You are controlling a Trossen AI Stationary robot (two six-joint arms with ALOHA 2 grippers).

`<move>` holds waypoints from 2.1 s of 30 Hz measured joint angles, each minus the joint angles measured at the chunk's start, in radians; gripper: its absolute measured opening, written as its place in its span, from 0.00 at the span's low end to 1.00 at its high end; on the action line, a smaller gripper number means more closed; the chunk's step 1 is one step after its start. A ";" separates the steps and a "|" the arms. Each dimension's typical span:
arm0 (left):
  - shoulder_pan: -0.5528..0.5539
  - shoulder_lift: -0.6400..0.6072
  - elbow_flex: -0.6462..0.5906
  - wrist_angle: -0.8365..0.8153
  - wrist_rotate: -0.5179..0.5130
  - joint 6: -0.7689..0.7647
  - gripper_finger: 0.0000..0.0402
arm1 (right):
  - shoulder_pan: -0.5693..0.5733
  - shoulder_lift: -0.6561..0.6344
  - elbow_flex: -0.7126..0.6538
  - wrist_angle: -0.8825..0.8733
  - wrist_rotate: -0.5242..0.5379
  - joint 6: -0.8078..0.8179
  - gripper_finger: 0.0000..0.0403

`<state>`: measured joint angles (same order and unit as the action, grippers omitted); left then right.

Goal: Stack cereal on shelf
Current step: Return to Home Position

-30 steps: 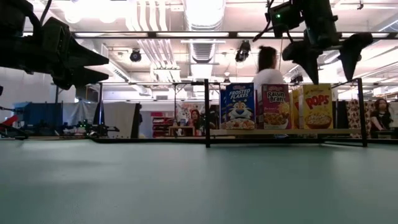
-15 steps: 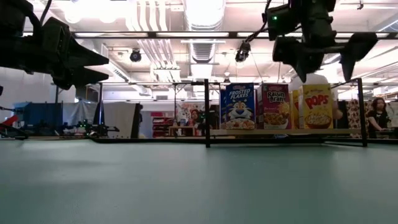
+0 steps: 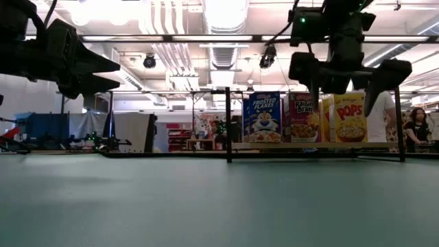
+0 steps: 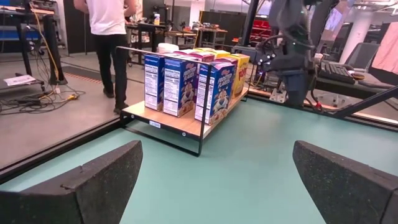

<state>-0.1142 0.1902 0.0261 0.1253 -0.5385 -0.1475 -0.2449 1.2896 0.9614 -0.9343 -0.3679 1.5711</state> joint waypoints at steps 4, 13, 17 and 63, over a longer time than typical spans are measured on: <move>0.000 0.000 0.000 0.000 0.000 0.000 0.99 | 0.049 0.000 -0.031 0.152 -0.002 0.000 0.92; 0.000 0.000 0.000 0.000 0.000 0.000 0.99 | 0.217 -0.006 -0.014 0.569 0.323 -0.482 0.92; 0.000 0.000 0.000 0.000 0.000 0.000 0.99 | 0.296 -0.012 0.002 0.877 0.369 -0.819 0.92; 0.000 0.000 0.000 0.000 0.000 0.000 0.99 | 0.427 -0.487 -0.698 1.681 0.398 -1.456 0.92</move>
<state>-0.1141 0.1902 0.0261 0.1253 -0.5387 -0.1476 0.1825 0.8024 0.2638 0.7465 0.0299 0.1147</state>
